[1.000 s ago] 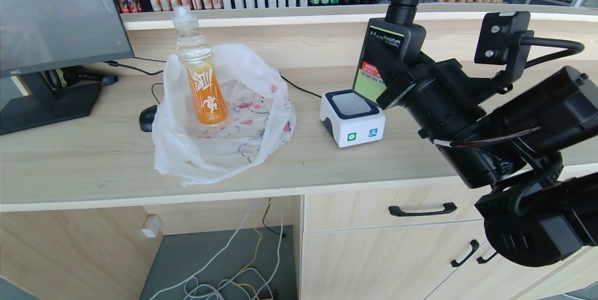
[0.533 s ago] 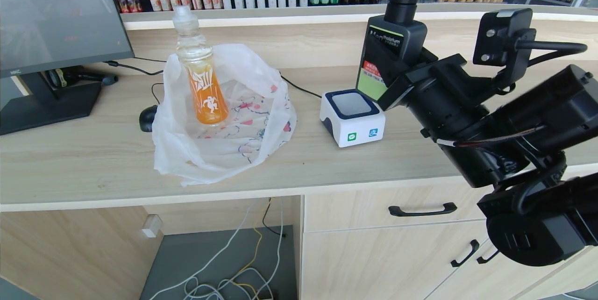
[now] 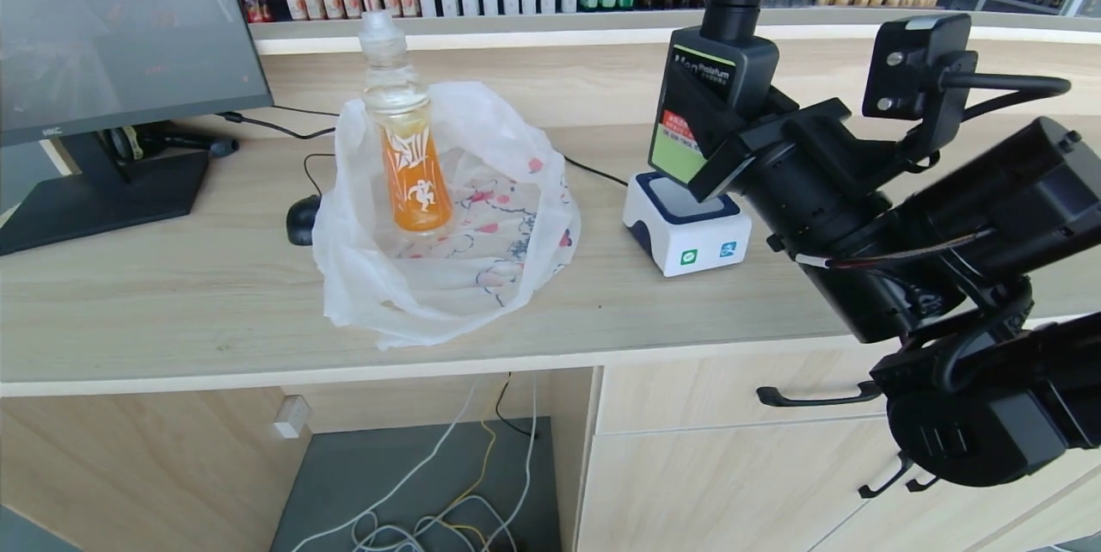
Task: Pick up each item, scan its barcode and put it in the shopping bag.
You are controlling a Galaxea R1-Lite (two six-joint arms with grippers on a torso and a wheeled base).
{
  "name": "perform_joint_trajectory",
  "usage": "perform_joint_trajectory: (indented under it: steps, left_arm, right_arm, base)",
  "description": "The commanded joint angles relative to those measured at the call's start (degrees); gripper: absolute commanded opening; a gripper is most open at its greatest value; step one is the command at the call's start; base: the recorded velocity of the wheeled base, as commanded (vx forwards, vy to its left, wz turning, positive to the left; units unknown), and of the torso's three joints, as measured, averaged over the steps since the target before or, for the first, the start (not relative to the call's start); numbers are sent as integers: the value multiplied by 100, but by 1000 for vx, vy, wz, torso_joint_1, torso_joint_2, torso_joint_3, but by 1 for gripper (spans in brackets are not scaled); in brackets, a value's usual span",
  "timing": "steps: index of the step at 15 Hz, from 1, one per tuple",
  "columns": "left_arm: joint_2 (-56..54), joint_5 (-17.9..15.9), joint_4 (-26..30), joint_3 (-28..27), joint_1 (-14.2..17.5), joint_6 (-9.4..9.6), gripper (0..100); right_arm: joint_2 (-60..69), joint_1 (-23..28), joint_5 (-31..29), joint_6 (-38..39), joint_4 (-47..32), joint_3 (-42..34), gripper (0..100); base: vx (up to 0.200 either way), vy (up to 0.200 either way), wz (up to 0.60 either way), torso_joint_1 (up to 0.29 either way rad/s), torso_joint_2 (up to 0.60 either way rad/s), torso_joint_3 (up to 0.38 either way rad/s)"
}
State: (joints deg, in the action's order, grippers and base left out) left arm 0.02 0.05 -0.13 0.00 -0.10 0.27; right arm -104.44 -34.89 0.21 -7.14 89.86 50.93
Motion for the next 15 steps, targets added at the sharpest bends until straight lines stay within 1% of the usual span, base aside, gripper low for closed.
perform_joint_trajectory:
  steps: [1, 9, 11, 13, 15]
  left_arm:
    - [-2, 4, -4, 0, 10, 0, 100]
    - [-2, 4, -4, 0, 10, 0, 100]
    - [-2, 4, -4, 0, 10, 8, 100]
    - [-2, 4, -4, 0, 10, 8, 100]
    - [-2, -5, -4, 0, 10, 8, 100]
  right_arm:
    - [-42, 8, -3, 2, 14, 13, 0]
    - [-103, 8, -12, 11, 14, 84, 0]
    - [-138, 17, -12, 2, 14, 233, 0]
    - [-209, 17, -12, 11, 14, 207, 0]
    - [-402, 8, -12, 2, 14, 338, 0]
  base:
    - [0, 200, 0, 2, 2, 2]
    - [0, 200, 0, 1, 0, 2]
    - [0, 200, 0, 2, 0, 7]
    - [0, 0, 0, 0, 0, 0]
    - [0, 0, 0, 0, 0, 0]
